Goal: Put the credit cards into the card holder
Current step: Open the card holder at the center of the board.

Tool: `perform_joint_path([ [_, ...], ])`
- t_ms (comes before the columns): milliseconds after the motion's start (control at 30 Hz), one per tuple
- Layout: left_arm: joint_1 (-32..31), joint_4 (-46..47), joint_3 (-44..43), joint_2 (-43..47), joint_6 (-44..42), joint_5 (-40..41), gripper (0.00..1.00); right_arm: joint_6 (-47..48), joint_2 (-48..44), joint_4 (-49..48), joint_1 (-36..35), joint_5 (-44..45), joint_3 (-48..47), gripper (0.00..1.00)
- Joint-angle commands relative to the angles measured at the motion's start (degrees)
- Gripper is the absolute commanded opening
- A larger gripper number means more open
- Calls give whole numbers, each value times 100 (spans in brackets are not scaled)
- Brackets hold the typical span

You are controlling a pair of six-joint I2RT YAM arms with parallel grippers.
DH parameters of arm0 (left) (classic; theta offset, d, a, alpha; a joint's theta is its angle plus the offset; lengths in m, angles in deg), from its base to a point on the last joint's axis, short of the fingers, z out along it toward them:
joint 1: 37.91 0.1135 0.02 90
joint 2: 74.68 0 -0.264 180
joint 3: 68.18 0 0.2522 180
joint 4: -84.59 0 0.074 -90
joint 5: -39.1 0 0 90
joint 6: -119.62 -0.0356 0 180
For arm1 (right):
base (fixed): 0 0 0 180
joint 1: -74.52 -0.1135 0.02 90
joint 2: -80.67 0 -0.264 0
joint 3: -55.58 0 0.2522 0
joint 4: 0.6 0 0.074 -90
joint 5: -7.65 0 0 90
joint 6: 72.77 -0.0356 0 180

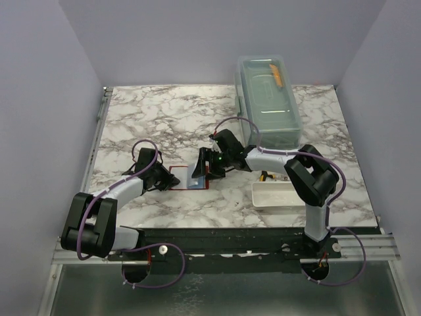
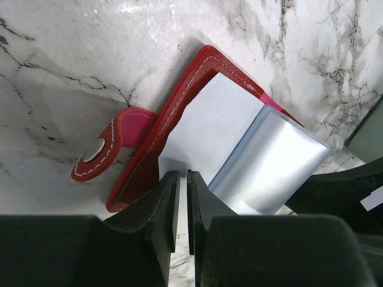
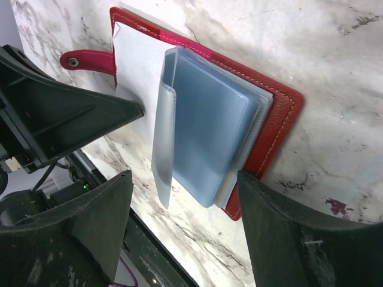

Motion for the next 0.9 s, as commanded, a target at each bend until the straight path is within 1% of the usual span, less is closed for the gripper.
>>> perform_joint_path([
  [0,-80,-369,310,-324,-77,71,18,105,54,49,-14,48,58,73],
  [400,-125,-183,351,-404,-24,-137,15,-176,186,-897,-33,-1042,-135,69],
  [867,-169,-91,350,-203,4,-320,14,-266,438,-931,-174,-1180,-615,68],
])
